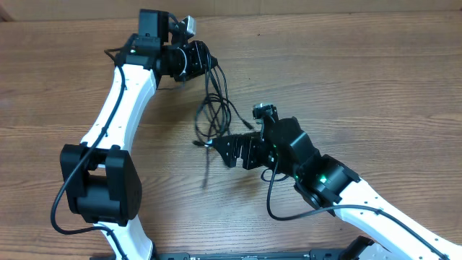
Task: Untangle cables
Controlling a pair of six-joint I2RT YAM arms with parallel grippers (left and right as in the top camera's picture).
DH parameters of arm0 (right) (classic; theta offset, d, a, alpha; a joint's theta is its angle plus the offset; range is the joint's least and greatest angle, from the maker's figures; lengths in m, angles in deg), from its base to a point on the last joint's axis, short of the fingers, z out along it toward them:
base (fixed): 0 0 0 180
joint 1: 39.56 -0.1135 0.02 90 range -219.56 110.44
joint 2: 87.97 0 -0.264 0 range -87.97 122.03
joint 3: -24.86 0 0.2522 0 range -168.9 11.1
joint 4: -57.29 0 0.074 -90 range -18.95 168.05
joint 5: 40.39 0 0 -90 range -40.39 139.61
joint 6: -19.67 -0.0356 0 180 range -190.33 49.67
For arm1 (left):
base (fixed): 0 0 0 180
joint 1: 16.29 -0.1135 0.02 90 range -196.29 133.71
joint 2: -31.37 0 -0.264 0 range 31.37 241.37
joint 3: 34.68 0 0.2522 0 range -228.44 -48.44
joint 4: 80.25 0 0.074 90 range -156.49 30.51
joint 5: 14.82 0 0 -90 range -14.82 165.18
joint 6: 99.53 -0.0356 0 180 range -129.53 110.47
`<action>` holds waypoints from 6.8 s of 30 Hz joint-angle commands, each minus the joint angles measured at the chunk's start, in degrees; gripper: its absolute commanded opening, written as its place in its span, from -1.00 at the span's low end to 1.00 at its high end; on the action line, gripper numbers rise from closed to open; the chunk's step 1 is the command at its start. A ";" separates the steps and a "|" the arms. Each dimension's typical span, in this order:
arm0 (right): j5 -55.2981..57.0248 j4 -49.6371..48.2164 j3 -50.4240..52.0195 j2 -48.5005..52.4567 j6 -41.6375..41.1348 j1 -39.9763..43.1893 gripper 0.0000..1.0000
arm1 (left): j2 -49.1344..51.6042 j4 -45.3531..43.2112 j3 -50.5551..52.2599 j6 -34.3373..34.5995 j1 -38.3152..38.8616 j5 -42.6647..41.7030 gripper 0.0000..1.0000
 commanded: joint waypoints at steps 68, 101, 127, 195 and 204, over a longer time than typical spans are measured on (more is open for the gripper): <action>10.08 16.76 -0.44 13.92 17.05 24.28 -0.92 | -3.23 1.09 -3.06 15.30 -15.45 0.50 -0.92; -8.22 17.94 -2.25 10.82 6.54 38.32 0.73 | -3.08 19.12 -2.95 -19.61 -2.91 18.71 -0.56; -8.00 18.82 -2.19 10.88 6.56 37.55 1.00 | -2.51 6.25 16.04 13.90 3.43 30.97 0.54; 38.16 8.79 -2.12 27.96 -7.43 23.32 0.96 | -35.43 -8.96 23.47 -9.51 5.27 -5.73 -0.92; 32.52 16.31 -2.36 27.82 -7.61 43.36 0.92 | -41.57 -2.71 23.47 -9.77 -7.74 15.93 -0.92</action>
